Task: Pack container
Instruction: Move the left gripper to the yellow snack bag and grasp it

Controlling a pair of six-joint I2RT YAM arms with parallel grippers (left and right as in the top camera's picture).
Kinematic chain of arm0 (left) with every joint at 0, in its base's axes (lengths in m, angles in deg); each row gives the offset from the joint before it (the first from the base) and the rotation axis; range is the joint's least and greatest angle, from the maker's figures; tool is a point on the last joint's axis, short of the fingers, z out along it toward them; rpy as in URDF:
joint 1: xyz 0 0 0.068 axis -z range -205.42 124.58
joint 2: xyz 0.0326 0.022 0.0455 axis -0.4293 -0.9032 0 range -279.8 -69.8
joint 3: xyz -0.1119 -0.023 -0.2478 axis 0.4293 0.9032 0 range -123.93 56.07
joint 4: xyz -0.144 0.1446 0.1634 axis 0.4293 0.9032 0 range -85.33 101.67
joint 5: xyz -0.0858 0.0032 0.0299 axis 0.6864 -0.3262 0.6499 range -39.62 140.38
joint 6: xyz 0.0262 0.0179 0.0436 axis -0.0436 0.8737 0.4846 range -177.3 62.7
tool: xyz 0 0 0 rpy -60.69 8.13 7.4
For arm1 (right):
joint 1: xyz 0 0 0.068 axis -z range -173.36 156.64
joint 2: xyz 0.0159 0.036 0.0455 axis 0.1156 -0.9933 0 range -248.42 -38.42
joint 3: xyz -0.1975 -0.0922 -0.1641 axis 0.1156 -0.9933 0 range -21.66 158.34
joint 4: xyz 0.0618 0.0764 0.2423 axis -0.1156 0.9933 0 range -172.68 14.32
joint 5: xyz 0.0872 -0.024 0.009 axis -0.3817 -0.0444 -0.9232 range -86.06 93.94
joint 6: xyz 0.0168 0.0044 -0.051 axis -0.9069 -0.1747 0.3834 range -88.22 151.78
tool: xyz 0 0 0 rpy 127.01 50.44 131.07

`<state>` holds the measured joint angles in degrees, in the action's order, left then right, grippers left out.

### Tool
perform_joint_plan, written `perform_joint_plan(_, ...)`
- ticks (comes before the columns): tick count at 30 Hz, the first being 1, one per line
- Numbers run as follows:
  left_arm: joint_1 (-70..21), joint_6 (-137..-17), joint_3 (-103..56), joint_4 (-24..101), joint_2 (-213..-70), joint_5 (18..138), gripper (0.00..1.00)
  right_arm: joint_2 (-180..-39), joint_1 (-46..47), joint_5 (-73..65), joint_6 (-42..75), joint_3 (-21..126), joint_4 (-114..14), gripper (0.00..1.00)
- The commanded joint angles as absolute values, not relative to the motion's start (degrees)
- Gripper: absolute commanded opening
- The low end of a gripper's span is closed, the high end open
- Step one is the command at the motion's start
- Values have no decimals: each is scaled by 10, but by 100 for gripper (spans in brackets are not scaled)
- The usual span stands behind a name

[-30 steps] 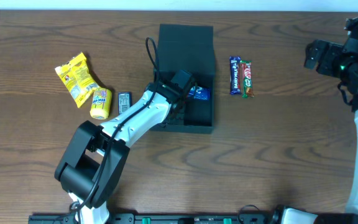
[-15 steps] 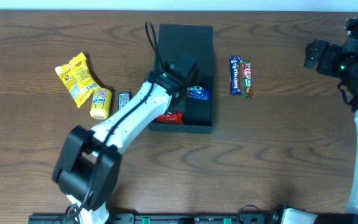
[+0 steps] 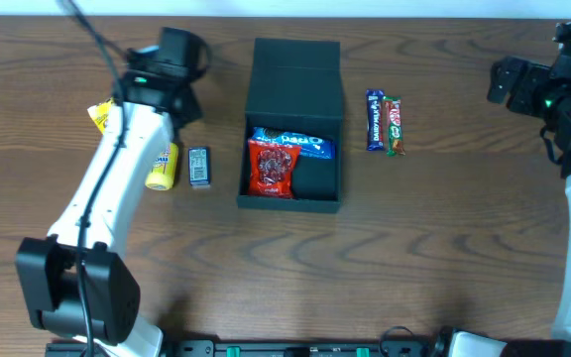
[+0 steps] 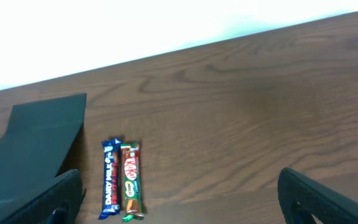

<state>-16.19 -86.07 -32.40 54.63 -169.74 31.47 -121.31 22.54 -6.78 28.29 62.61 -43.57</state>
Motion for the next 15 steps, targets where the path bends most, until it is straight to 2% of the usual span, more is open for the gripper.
perform_joint_plan(1,-196,-868,-316,547,-1719,306,68,-1214,231,-71,276,628,-439,99)
perform_joint_plan(4,-212,-869,-316,545,-1747,307,75,-1214,231,-71,276,628,-437,99)
perform_joint_plan(8,-213,-869,-316,528,-1802,309,90,-1214,231,-71,276,628,-432,99)
perform_joint_plan(15,-231,-875,-316,507,-1873,295,90,-1214,231,-71,275,628,-417,99)
